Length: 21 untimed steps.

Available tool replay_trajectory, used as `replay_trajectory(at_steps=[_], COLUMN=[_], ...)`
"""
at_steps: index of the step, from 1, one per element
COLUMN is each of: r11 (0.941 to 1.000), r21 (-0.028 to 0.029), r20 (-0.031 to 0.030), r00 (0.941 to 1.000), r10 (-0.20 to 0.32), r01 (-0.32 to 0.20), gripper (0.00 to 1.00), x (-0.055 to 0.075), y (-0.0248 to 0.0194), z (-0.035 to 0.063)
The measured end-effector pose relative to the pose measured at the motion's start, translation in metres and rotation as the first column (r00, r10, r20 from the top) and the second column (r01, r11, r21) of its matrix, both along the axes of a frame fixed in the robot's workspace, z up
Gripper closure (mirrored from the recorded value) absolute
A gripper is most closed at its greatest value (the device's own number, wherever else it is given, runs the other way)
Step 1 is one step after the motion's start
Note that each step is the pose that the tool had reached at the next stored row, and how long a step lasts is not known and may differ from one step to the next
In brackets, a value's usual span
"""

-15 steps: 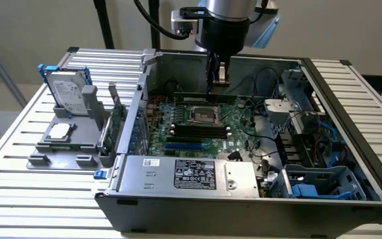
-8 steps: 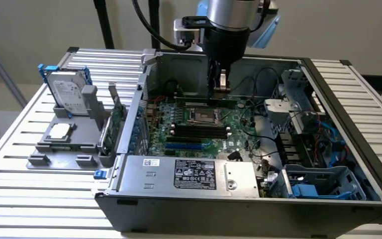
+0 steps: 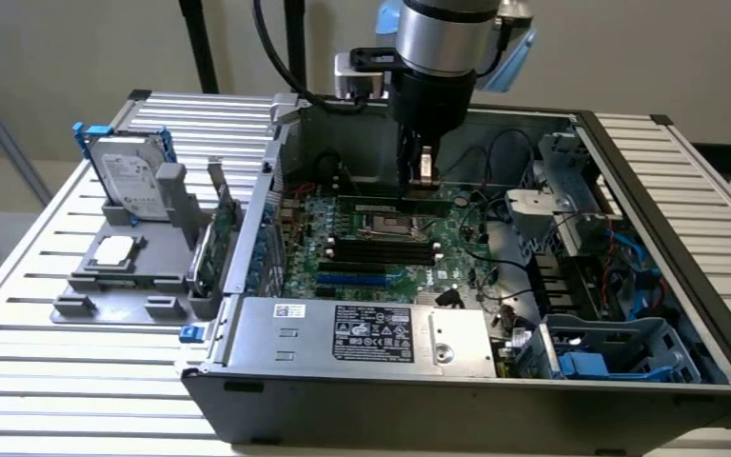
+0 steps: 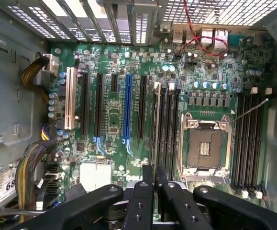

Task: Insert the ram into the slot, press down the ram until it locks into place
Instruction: 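Insert the ram into the slot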

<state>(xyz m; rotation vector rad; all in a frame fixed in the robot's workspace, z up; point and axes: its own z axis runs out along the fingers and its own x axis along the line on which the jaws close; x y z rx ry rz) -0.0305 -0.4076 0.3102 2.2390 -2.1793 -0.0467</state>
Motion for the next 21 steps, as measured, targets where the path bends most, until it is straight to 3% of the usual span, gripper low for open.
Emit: replay_trajectory(at_steps=[12, 21], r11=[1.0000, 1.0000], r21=[-0.0001, -0.0001], r20=[-0.0003, -0.0050], r00=[1.0000, 1.0000], r10=[0.000, 0.000], r01=[0.000, 0.000], gripper=[0.87, 0.87], x=[0.001, 0.001], y=[0.0000, 0.0000], z=[-0.0219, -0.0382])
